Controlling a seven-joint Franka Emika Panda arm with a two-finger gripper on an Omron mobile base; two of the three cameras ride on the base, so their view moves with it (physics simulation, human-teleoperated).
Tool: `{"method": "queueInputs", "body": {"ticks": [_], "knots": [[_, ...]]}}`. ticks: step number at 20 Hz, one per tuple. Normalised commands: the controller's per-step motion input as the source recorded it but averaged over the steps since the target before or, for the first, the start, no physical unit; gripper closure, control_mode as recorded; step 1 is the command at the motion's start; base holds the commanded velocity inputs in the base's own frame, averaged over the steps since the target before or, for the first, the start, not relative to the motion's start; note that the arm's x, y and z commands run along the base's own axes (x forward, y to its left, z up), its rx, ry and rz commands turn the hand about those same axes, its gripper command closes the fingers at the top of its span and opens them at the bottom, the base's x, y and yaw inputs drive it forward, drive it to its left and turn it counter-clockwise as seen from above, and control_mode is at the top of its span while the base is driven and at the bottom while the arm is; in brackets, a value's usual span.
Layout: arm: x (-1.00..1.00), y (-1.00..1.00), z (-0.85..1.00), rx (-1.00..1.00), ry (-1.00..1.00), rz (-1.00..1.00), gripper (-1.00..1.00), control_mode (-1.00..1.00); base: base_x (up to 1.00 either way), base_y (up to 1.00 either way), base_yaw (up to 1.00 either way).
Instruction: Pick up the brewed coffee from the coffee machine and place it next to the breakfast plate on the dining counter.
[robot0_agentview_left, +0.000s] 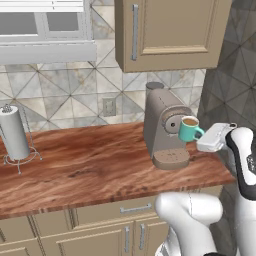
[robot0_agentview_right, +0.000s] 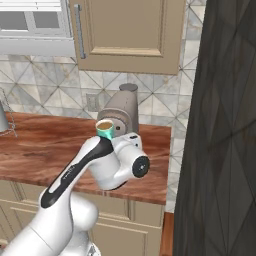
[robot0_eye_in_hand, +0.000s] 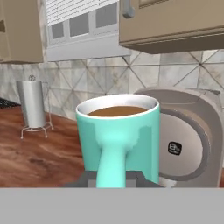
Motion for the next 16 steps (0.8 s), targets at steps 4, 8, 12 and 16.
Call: {"method": "queueInputs", "body": {"ticks": [4,8,12,16], "knots": [[-0.01,0.13,0.06,-0.01,0.02,0.05,1.00,-1.00,0.00,0.00,0.00],[-0.12,0.18,-0.02,-0.04,0.00,0.04,1.00,-1.00,0.00,0.00,0.00],[0.00,0.31,-0.07,-0.02,0.02,0.00,1.00,-1.00,0.00,0.00,0.00],[-0.16,0.12,-0.03,0.00,-0.02,0.06,1.00,-1.00,0.00,0.00,0.00]]}}
